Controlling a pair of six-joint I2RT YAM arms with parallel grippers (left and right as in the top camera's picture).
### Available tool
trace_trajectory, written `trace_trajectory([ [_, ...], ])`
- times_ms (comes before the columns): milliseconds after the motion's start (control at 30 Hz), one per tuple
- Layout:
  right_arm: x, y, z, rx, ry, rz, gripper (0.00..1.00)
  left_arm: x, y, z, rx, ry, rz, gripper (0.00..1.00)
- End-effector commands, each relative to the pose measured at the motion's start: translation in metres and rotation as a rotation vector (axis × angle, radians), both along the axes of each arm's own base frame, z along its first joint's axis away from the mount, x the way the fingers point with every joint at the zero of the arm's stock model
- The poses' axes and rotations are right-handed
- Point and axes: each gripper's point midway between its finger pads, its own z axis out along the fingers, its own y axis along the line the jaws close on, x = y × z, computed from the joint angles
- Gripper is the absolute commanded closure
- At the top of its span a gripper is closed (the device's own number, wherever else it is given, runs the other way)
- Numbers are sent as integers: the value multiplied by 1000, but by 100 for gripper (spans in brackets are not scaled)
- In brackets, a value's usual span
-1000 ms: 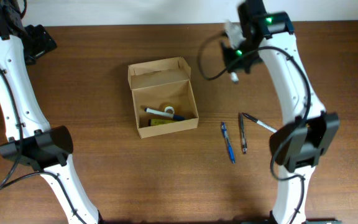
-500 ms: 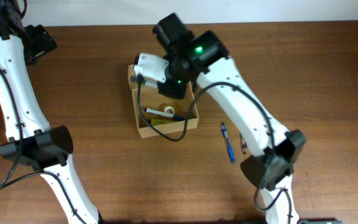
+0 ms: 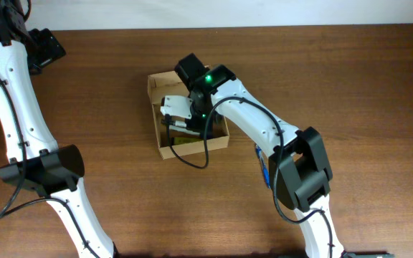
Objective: Pack container
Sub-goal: 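Drop the black-capped marker into the box with the right gripper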
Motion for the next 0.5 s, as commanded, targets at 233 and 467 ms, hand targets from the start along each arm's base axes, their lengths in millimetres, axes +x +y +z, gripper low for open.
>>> trace_trajectory([
  [233,10,-18,-12,-106,-6,-184,68,0,5,-2,16,12,-4,0],
  [467,16,-12,66,-34,-72,-257,62,-1,5,-2,17,11,-4,0],
])
